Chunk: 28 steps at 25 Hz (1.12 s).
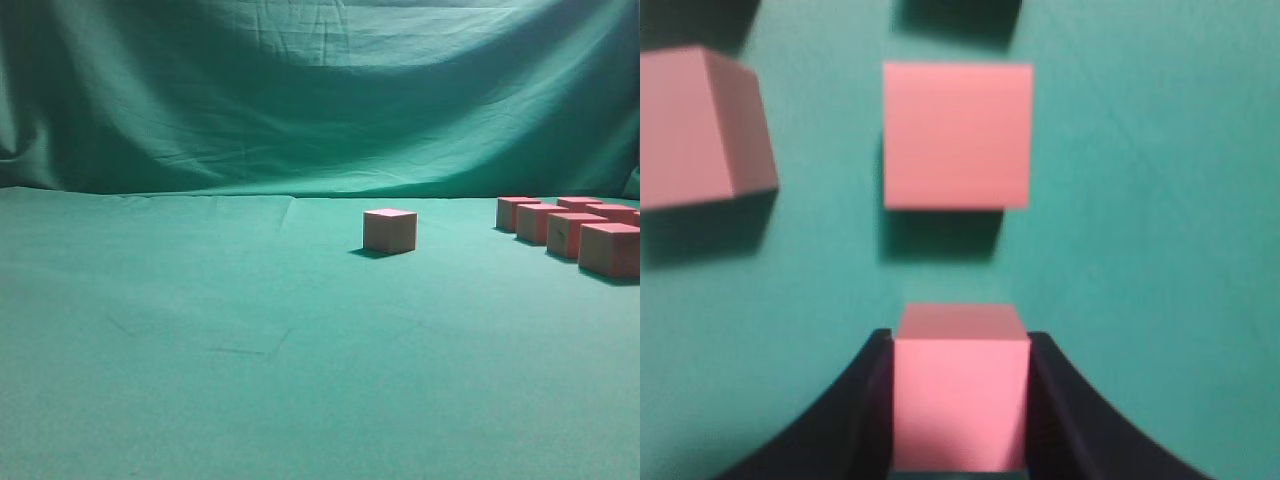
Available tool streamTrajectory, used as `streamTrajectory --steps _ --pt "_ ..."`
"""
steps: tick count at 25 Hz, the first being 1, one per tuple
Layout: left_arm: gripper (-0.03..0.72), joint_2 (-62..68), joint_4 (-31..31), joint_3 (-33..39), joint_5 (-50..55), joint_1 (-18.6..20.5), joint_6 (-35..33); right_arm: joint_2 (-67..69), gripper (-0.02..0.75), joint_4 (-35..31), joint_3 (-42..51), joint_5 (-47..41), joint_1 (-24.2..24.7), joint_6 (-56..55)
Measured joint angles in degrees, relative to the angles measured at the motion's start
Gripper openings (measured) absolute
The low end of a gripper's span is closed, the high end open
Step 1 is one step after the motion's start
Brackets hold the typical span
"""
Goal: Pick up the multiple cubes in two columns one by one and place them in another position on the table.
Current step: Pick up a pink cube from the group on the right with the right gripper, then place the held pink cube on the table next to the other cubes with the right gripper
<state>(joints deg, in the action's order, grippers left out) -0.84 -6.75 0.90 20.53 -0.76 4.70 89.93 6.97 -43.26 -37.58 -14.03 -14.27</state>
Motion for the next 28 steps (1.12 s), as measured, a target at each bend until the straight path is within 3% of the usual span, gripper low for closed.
streamTrajectory --steps 6,12,16,22,28 --pt "0.0 0.0 0.0 0.0 0.0 0.0 0.0 -2.6 0.267 -4.9 -10.7 -16.2 -4.5 6.1" --pt "0.0 0.0 0.0 0.0 0.0 0.0 0.0 -0.9 0.267 -7.0 -31.0 -20.5 -16.1 7.6" --pt "0.0 0.0 0.0 0.0 0.0 0.0 0.0 9.2 0.267 -7.0 -47.6 -26.7 -21.8 12.7" --pt "0.0 0.0 0.0 0.0 0.0 0.0 0.0 28.3 0.267 -7.0 -70.0 -32.9 -24.4 26.3" --pt "0.0 0.0 0.0 0.0 0.0 0.0 0.0 36.3 0.267 -7.0 -75.3 -33.2 -24.5 41.1"
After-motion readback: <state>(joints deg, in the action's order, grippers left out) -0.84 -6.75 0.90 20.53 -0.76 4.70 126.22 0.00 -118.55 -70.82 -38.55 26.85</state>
